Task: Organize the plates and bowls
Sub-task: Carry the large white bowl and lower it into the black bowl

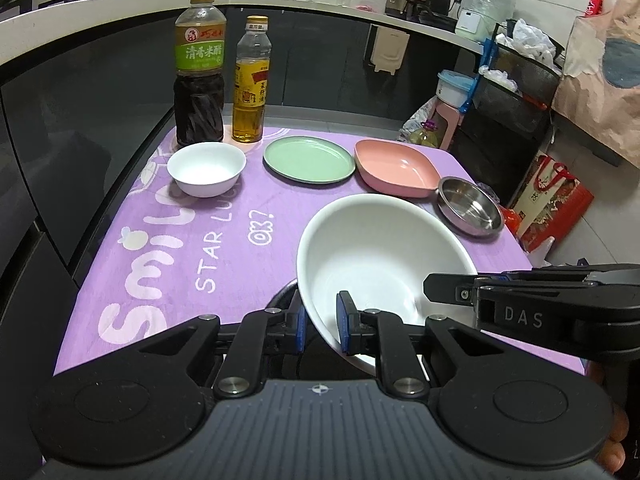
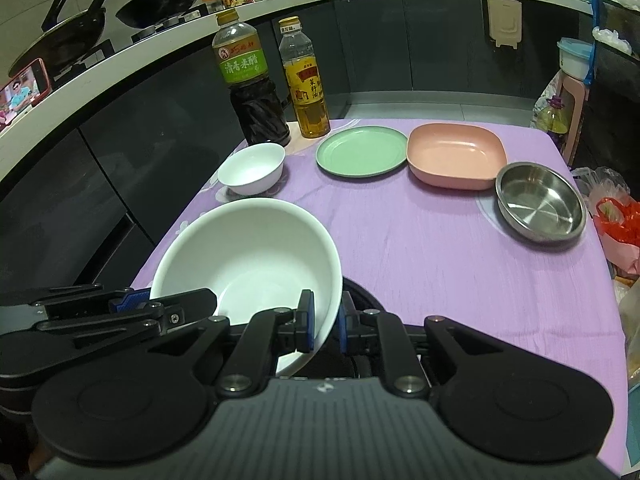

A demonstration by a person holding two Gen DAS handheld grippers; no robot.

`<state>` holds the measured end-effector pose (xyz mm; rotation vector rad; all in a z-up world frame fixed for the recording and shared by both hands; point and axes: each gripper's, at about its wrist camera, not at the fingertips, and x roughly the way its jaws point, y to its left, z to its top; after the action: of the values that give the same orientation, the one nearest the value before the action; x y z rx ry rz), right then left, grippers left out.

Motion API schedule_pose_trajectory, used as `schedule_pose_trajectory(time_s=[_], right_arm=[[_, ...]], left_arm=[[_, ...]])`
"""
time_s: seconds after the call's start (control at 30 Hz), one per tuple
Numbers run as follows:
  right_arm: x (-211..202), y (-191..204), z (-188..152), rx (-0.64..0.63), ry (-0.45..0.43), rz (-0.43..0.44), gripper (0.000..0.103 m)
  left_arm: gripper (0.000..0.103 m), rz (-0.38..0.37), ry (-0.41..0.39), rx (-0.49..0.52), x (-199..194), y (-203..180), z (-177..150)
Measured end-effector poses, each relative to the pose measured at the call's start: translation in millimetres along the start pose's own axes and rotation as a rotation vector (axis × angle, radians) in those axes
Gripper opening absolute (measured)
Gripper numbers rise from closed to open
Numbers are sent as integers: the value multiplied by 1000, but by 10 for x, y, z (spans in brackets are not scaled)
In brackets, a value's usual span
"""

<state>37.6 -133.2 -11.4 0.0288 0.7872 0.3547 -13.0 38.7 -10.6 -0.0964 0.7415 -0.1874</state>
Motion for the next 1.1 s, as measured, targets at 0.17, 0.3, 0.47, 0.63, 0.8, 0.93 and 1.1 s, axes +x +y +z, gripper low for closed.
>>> schedule_pose_trajectory(time_s=[0.17, 0.3, 0.47, 0.63, 0.8, 0.93, 1.1], right_arm=[[-46, -22, -69, 11, -7, 5, 14], [-61, -34, -114, 13, -5, -1, 14], [-65, -68, -176, 25, 7, 1, 14], [-5, -57, -240, 18, 32, 1, 14], [128, -56, -300, 19, 82, 1, 14], [181, -72, -326, 22, 124, 10, 14], [229, -96, -342, 22, 135, 0, 14]], left_arm=[[14, -9, 9, 11, -30, -27, -56], [15, -15, 24, 24, -16, -60, -93], [15, -18, 49, 40, 6, -68, -160], [16, -10, 92, 36, 92, -29, -255], [16, 3, 133, 33, 185, 1, -311], [16, 1, 150, 29, 223, 19, -328], [16, 10, 172, 32, 291, 12, -341]])
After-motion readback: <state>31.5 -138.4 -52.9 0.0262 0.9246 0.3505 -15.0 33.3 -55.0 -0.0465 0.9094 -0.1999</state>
